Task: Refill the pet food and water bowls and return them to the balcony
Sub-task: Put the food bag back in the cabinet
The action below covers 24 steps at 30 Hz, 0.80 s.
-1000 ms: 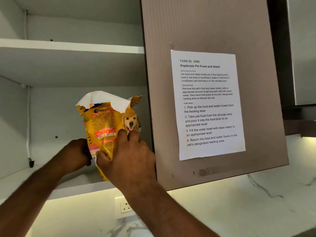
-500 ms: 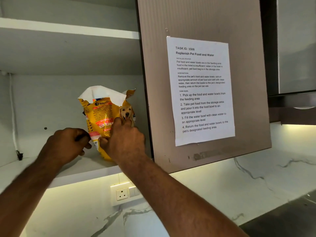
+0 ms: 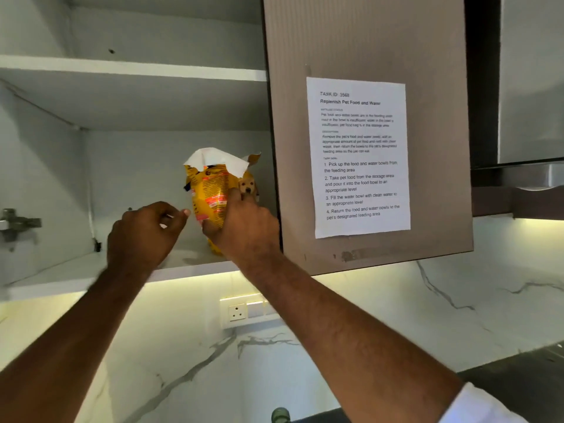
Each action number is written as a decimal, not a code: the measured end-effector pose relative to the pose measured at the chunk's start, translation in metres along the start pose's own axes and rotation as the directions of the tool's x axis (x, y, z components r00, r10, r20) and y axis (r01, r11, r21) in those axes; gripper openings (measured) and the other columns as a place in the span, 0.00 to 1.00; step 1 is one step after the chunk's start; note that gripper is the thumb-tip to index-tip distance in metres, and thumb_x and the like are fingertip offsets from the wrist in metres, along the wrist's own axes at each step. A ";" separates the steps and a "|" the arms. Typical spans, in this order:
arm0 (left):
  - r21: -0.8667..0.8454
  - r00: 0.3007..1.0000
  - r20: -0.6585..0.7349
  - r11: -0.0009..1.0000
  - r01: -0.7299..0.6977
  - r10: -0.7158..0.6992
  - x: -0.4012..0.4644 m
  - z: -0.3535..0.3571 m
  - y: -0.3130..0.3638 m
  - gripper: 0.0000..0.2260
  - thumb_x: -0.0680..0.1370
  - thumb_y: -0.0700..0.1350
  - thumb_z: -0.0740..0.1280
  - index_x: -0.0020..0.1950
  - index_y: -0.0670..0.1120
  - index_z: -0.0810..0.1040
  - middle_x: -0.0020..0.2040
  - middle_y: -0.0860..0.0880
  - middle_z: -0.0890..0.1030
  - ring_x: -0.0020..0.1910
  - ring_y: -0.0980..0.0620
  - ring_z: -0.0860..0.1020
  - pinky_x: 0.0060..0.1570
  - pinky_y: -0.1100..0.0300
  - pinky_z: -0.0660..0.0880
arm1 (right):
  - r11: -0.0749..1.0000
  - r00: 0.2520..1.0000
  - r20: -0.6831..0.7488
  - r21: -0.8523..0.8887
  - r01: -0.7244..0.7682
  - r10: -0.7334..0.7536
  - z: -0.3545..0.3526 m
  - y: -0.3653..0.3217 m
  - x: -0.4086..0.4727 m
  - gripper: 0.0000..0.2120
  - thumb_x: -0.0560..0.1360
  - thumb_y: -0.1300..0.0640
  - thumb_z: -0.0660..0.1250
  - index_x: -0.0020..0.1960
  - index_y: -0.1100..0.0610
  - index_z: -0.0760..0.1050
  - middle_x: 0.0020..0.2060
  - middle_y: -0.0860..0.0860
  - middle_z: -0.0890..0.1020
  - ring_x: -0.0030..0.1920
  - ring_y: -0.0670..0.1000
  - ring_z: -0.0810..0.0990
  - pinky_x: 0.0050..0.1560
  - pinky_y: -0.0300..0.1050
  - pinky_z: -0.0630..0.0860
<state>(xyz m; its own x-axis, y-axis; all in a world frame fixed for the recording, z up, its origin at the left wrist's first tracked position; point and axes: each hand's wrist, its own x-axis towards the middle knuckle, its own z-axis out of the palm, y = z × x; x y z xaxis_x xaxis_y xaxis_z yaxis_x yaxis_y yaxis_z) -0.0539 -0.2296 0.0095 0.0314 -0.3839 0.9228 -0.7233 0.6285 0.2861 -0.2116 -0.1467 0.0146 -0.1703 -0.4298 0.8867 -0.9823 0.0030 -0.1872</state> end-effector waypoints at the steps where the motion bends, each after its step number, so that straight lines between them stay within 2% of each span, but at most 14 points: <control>1: -0.002 1.000 -0.028 1.000 0.012 -0.012 -0.004 -0.009 0.004 0.20 0.76 0.67 0.63 0.46 0.52 0.84 0.40 0.50 0.87 0.42 0.39 0.84 0.41 0.51 0.78 | 0.999 1.000 -0.015 0.027 0.017 -0.017 -0.007 -0.005 -0.003 0.33 0.75 0.33 0.67 0.69 0.56 0.69 0.58 0.58 0.81 0.54 0.61 0.83 0.47 0.51 0.78; 6: -0.005 0.993 -0.107 0.999 0.047 -0.047 -0.020 -0.059 0.024 0.18 0.76 0.66 0.66 0.48 0.53 0.83 0.41 0.53 0.87 0.41 0.45 0.85 0.39 0.59 0.73 | 0.990 0.995 -0.060 0.110 0.090 -0.083 -0.043 -0.031 -0.025 0.34 0.76 0.34 0.67 0.72 0.55 0.68 0.65 0.56 0.78 0.60 0.59 0.80 0.49 0.52 0.78; 9: -0.014 0.993 -0.108 0.999 0.052 -0.054 -0.032 -0.090 0.039 0.16 0.77 0.64 0.67 0.50 0.52 0.83 0.43 0.54 0.87 0.40 0.49 0.85 0.40 0.58 0.75 | 0.985 0.991 -0.094 0.138 0.106 -0.093 -0.066 -0.042 -0.040 0.32 0.76 0.35 0.67 0.71 0.56 0.70 0.64 0.55 0.79 0.58 0.60 0.81 0.42 0.47 0.71; 11: -0.019 0.992 -0.104 0.997 0.069 -0.071 -0.041 -0.111 0.052 0.16 0.77 0.63 0.68 0.51 0.52 0.83 0.44 0.54 0.87 0.39 0.51 0.85 0.42 0.57 0.78 | 0.980 0.990 -0.104 0.161 0.116 -0.100 -0.083 -0.044 -0.051 0.32 0.76 0.35 0.67 0.70 0.56 0.71 0.63 0.55 0.80 0.57 0.59 0.81 0.41 0.46 0.67; 17: -0.034 0.991 -0.108 0.997 0.071 -0.075 -0.072 -0.172 0.090 0.15 0.78 0.61 0.68 0.55 0.52 0.82 0.48 0.56 0.87 0.39 0.56 0.83 0.46 0.55 0.80 | 0.961 0.983 -0.139 0.233 0.151 -0.121 -0.129 -0.052 -0.079 0.31 0.77 0.35 0.65 0.71 0.56 0.71 0.64 0.55 0.80 0.58 0.58 0.82 0.43 0.44 0.67; 20: -0.065 0.989 -0.126 0.995 0.071 -0.079 -0.086 -0.207 0.106 0.15 0.78 0.60 0.68 0.58 0.53 0.82 0.52 0.57 0.85 0.42 0.57 0.82 0.48 0.53 0.82 | 0.943 0.978 -0.171 0.290 0.164 -0.118 -0.151 -0.065 -0.091 0.30 0.77 0.36 0.66 0.70 0.56 0.73 0.63 0.54 0.81 0.58 0.56 0.82 0.43 0.42 0.67; 24: -0.160 0.972 -0.217 0.986 0.056 -0.090 -0.104 -0.264 0.125 0.13 0.78 0.56 0.70 0.60 0.53 0.81 0.55 0.59 0.83 0.49 0.57 0.81 0.49 0.51 0.82 | 0.899 0.971 -0.210 0.393 0.192 -0.115 -0.178 -0.095 -0.106 0.31 0.77 0.34 0.66 0.71 0.54 0.73 0.65 0.53 0.81 0.60 0.55 0.82 0.45 0.41 0.69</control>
<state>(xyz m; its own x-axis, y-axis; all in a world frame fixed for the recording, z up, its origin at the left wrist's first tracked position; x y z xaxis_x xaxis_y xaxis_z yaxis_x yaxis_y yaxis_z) 0.0343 0.0673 0.0169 0.2456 -0.2829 0.9272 -0.6007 0.7062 0.3747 -0.1137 0.0593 0.0133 -0.0683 -0.2284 0.9712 -0.8854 -0.4347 -0.1645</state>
